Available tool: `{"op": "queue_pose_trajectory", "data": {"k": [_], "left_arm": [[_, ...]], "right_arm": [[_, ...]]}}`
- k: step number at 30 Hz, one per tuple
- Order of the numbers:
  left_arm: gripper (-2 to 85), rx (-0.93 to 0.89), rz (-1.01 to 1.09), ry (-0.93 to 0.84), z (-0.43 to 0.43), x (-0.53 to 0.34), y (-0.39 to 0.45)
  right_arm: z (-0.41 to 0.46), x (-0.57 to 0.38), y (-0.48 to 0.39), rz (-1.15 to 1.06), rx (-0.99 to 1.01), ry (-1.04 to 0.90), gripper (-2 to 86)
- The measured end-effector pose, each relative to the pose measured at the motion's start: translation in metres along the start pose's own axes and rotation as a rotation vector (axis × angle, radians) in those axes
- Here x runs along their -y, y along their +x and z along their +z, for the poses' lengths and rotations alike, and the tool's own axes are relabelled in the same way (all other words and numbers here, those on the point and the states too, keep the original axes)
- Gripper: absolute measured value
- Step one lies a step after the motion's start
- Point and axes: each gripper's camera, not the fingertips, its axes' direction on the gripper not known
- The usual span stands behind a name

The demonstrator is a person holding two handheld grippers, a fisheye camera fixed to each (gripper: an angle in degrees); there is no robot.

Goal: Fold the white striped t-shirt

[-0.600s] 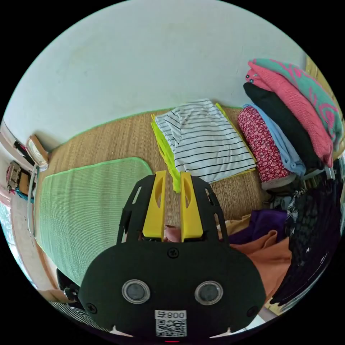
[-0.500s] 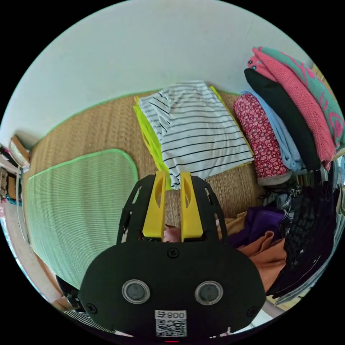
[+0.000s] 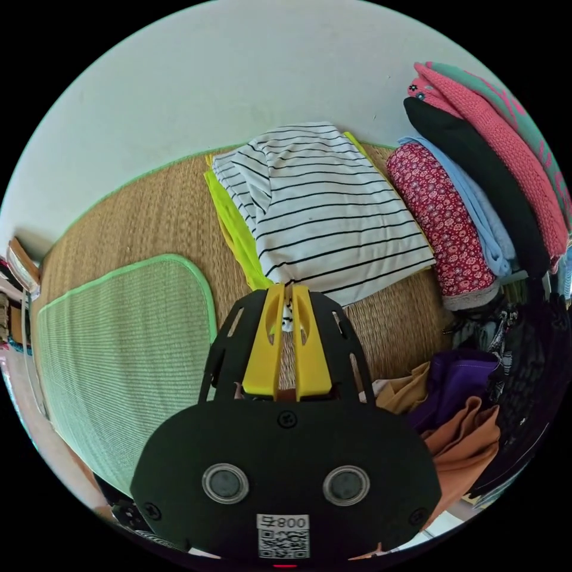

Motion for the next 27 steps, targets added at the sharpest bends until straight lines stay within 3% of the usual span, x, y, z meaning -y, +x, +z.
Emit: {"op": "queue_pose_trajectory", "data": {"k": [6, 14, 22, 27], "left_arm": [[0.3, -0.076, -0.013, 0.004, -0.044, 0.005, -0.002], [0.2, -0.140, -0.118, 0.110, -0.149, -0.008, -0.009], [0.5, -0.078, -0.352, 0.285, -0.297, -0.087, -0.005], [1.7, -0.108, -0.479, 0.336, -0.334, -0.135, 0.013]], "right_arm": [[-0.073, -0.013, 0.024, 0.028, 0.269, 0.171, 1.3], [-0.179, -0.090, -0.019, -0.236, 0.576, 0.247, 0.9], [-0.219, -0.304, -0.116, -0.466, 0.924, 0.009, 1.0], [-0.222, -0.420, -0.150, -0.444, 0.926, -0.178, 1.0]]}}
